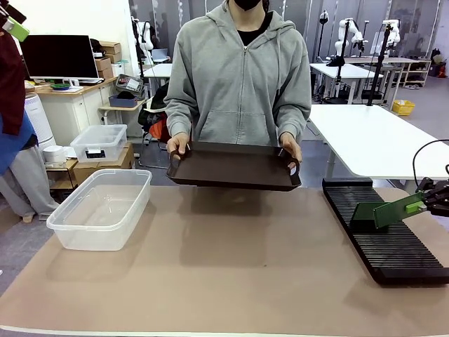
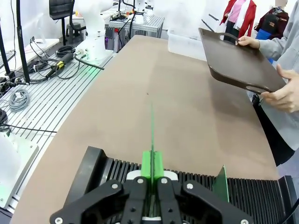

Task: Sort PCBs into racks and boxes based on the side picked up.
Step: If the short side of the Blank PCB is picked up, insert it into the PCB Rack ; if the long side is picked up, place it in the Organizing box.

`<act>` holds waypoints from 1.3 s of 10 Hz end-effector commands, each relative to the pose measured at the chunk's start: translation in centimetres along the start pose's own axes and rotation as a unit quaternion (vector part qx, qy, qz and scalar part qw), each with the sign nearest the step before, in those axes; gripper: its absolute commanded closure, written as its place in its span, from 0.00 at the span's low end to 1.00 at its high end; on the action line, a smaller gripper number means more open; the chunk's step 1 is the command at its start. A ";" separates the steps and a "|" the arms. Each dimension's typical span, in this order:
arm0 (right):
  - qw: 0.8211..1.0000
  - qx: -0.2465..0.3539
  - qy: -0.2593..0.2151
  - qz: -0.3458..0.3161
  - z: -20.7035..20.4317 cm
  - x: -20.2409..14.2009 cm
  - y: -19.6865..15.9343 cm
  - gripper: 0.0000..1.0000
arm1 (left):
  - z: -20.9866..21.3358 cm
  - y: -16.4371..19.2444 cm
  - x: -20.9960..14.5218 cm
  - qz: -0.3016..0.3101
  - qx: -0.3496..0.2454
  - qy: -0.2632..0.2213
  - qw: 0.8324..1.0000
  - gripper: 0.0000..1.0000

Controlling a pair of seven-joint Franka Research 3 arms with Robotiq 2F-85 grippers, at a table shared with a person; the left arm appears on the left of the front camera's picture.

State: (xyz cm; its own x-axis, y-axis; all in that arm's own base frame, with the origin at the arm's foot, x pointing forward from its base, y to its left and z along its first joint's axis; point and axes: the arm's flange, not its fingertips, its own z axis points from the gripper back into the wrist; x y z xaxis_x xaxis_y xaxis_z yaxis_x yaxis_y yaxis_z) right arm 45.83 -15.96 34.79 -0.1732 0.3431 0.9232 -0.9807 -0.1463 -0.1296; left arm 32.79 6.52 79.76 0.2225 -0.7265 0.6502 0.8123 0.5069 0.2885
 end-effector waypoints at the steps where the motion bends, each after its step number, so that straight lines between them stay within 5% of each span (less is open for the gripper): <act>1: 1.000 0.003 0.001 0.002 0.1 0.1 0.0 0.98 | -0.1 -0.1 -0.1 0.000 0.000 0.002 1.000 0.00; 13: 0.996 -0.011 0.055 0.075 -0.3 -0.9 0.4 0.98 | -0.1 -0.1 -0.1 0.000 0.000 0.002 1.000 0.00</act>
State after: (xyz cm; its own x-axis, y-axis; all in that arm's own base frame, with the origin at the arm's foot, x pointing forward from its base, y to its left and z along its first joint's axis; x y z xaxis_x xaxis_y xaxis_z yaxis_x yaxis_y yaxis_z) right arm 47.75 -15.26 37.77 -0.2577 0.4117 0.8741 -0.9648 -0.1582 -0.2099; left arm 32.79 6.52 79.76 0.2225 -0.7265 0.6502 0.8123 0.5069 0.2885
